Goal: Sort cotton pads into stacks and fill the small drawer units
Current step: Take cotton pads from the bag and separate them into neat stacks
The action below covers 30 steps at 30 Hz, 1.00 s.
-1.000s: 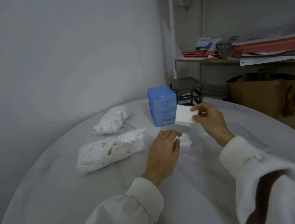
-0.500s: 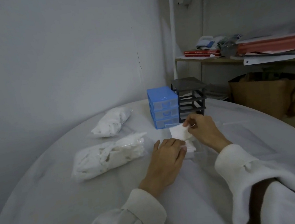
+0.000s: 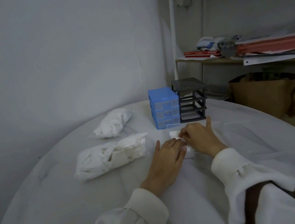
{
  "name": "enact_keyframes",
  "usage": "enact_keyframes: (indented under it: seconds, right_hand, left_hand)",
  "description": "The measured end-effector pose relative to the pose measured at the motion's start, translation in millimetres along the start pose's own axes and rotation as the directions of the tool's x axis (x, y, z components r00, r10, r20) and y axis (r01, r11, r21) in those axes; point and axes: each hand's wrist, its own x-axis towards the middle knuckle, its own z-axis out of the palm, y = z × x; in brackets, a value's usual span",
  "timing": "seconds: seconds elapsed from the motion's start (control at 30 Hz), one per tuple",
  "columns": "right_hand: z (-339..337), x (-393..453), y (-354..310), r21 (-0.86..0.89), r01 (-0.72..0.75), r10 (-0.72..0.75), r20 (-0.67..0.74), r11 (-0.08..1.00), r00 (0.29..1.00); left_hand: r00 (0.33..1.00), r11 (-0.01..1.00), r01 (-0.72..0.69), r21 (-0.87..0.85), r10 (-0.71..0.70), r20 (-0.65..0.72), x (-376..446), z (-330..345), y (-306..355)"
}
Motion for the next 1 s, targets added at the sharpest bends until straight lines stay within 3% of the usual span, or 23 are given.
enact_keyframes:
  seconds: [0.17,0.37,0.57,0.7,0.83,1.0]
  right_hand:
    - [-4.4,-0.9,-1.9,0.04,0.012,-0.012,-0.003,0.999,1.0]
    - [-10.8,-6.5,-5.0,0.093,0.004,0.002,-0.064,0.996,0.998]
    - [-15.4,-17.9,-17.0,0.238,0.069,-0.039,-0.128,0.969,0.991]
    - [-14.2,-24.0,-37.8,0.363,0.143,-0.12,-0.085,0.921,0.989]
    - [-6.1,-28.0,-63.8,0.442,0.197,-0.177,-0.087,0.875,0.98]
    - [3.8,-28.1,-85.9,0.587,0.173,-0.181,-0.045,0.791,0.982]
  left_hand:
    - [0.999,0.989,-0.01,-0.15,0.005,-0.031,1.2,-2.3,2.9]
    - [0.987,0.978,0.024,-0.209,-0.056,-0.149,0.9,-21.1,7.7]
    - [0.946,0.986,-0.046,-0.16,-0.009,-0.323,-13.3,-56.0,-2.0]
    - [0.916,0.996,0.009,-0.086,-0.043,-0.398,-31.4,-87.5,-26.0]
    - [0.919,0.988,0.141,0.061,-0.108,-0.38,-53.1,-100.9,-54.1]
    - [0.941,0.94,0.292,0.178,-0.249,-0.231,-73.2,-101.2,-74.4]
